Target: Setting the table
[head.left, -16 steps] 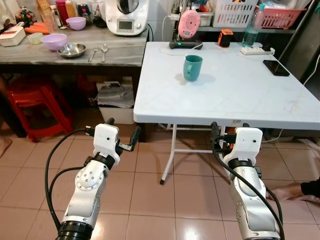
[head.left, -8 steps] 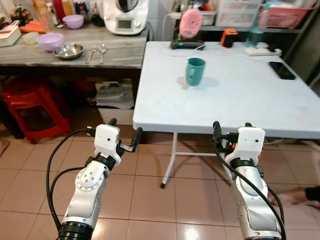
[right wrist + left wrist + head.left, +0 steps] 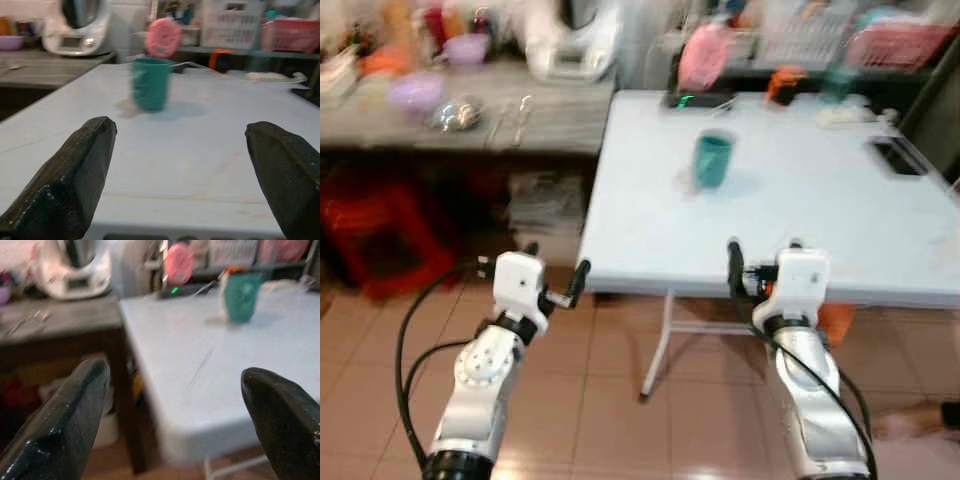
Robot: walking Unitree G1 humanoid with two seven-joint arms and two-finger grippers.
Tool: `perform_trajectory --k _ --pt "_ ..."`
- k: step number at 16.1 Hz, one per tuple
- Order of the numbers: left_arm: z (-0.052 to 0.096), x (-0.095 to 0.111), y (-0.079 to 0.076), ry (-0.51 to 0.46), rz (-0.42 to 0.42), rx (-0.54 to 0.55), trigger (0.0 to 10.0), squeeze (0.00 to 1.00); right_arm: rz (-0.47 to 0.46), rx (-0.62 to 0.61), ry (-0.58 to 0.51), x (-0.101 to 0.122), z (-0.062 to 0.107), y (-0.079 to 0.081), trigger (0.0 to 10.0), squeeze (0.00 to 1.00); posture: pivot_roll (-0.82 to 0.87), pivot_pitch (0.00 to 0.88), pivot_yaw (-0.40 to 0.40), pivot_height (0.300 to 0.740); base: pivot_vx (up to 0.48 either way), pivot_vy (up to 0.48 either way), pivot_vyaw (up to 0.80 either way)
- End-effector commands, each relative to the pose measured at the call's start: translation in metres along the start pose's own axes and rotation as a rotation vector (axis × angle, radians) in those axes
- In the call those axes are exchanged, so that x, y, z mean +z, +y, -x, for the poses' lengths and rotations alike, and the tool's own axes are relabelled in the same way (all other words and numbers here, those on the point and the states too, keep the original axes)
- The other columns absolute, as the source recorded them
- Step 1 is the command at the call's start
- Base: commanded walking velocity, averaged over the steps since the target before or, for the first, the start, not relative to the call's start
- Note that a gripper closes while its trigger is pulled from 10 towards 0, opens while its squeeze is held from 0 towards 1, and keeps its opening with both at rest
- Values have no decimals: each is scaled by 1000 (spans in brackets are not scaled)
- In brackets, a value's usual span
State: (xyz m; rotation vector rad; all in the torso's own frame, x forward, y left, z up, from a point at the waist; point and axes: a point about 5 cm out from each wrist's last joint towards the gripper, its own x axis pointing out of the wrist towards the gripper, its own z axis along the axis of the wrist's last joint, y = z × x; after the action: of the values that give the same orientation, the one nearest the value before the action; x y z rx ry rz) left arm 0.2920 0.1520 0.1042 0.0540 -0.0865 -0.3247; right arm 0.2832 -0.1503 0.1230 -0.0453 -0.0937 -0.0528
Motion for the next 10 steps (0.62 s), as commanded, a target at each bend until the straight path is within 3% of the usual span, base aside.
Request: perform_trajectory --k 1,10 --pt "-6 5 -10 -23 4 -36 10000 0 7 -34 3 -1 0 -11 10000 0 -8 0 7 740 480 0 0" --pt "-3 4 -11 -12 5 -37 10000 0 8 8 -4 0 1 -5 10000 0 -11 0 9 740 480 0 0"
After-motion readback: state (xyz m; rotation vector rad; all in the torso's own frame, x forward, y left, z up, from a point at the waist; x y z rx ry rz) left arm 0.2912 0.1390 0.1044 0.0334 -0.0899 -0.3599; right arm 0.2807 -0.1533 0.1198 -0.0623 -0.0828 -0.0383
